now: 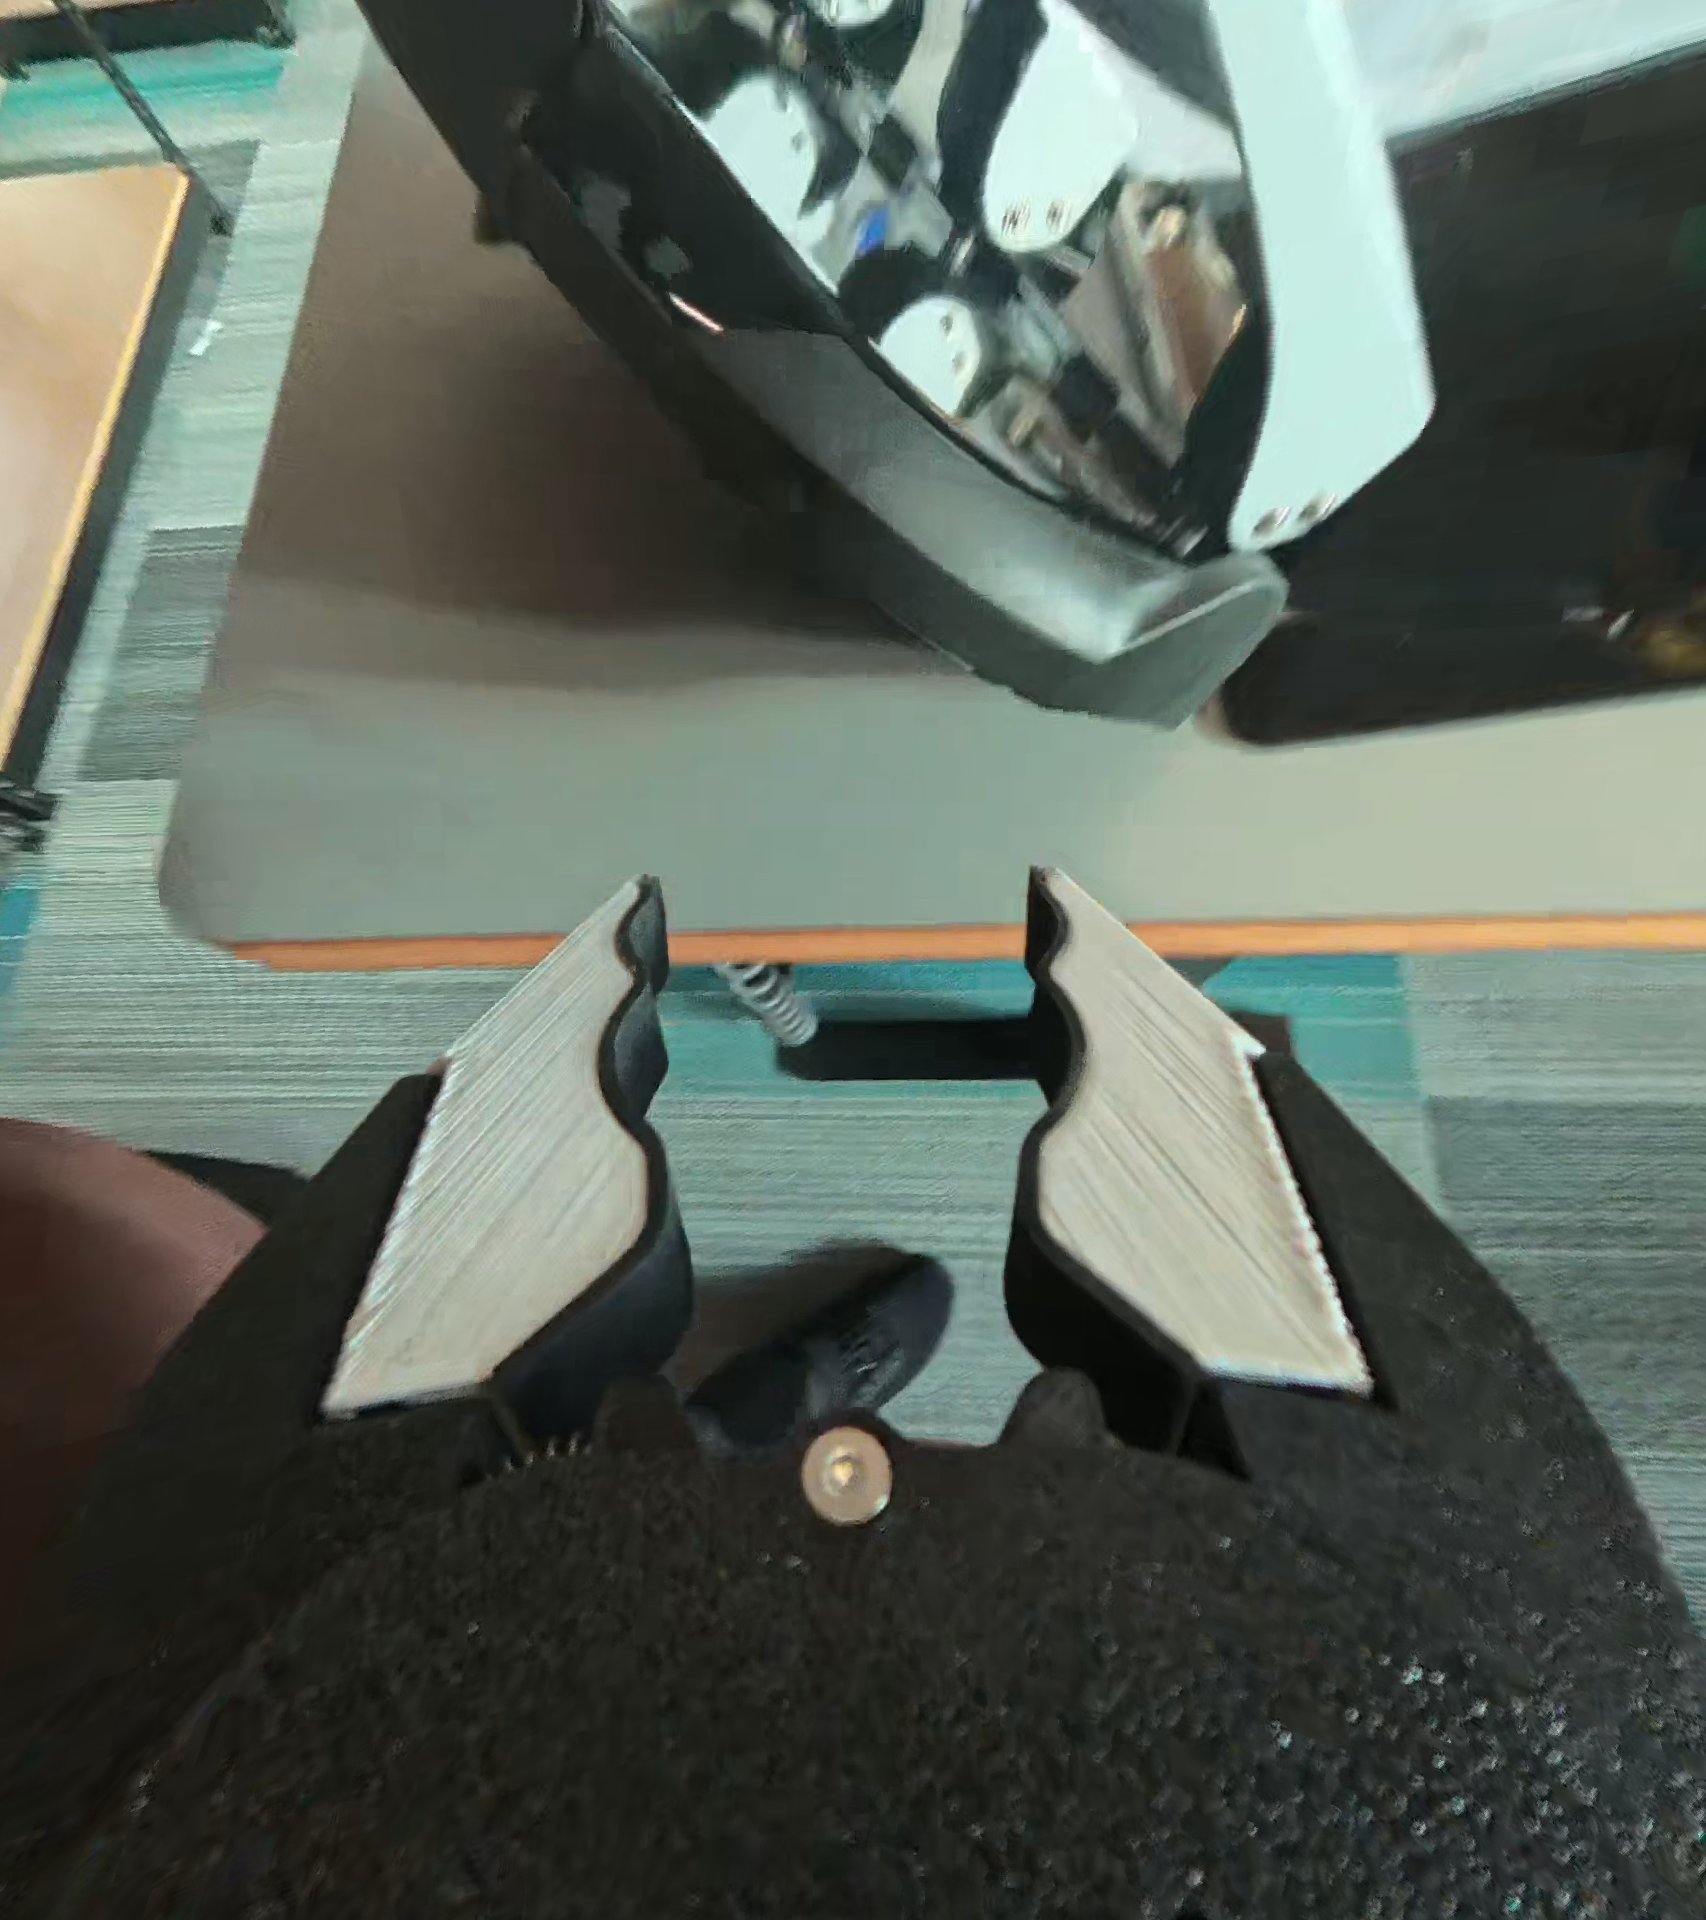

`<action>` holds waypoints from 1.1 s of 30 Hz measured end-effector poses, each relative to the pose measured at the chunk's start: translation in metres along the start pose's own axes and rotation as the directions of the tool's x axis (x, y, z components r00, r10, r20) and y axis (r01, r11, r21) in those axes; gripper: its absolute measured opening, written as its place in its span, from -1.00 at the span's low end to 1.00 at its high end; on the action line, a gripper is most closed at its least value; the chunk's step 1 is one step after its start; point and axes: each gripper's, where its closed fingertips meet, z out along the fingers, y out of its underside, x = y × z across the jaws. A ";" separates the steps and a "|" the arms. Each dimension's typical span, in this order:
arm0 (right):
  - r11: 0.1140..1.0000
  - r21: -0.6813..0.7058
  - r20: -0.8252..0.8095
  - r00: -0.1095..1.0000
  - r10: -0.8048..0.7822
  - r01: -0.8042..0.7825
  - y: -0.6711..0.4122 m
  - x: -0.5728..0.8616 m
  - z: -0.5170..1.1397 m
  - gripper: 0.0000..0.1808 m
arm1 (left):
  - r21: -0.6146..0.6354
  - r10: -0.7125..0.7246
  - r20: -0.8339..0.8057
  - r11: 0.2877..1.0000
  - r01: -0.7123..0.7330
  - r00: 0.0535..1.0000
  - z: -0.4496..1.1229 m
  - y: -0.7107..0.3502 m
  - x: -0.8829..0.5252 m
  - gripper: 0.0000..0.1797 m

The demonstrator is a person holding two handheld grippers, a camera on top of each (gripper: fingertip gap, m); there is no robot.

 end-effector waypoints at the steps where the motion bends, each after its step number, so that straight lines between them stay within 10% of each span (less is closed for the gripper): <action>1: 0.999 0.019 -0.028 0.999 -0.033 0.034 -0.009 0.009 0.000 -0.25 | -0.016 -0.024 -0.034 1.000 0.023 0.999 0.004 -0.003 -0.011 -0.81; 14: 0.950 0.066 0.059 0.949 -0.311 0.307 -0.035 0.082 0.016 -0.20 | -0.045 -0.136 -0.177 0.991 0.130 0.975 0.037 -0.020 -0.060 -0.82; 23: 0.677 -0.087 -0.041 0.676 -0.736 0.731 -0.042 0.080 0.044 -0.37 | 0.105 -0.040 -0.194 0.993 0.061 0.980 0.028 -0.021 -0.046 -0.82; 33: 0.551 -0.277 -0.065 0.556 -0.828 0.788 -0.047 0.072 0.048 -0.65 | 0.240 0.104 -0.017 0.966 -0.097 0.994 0.027 -0.023 -0.045 -0.88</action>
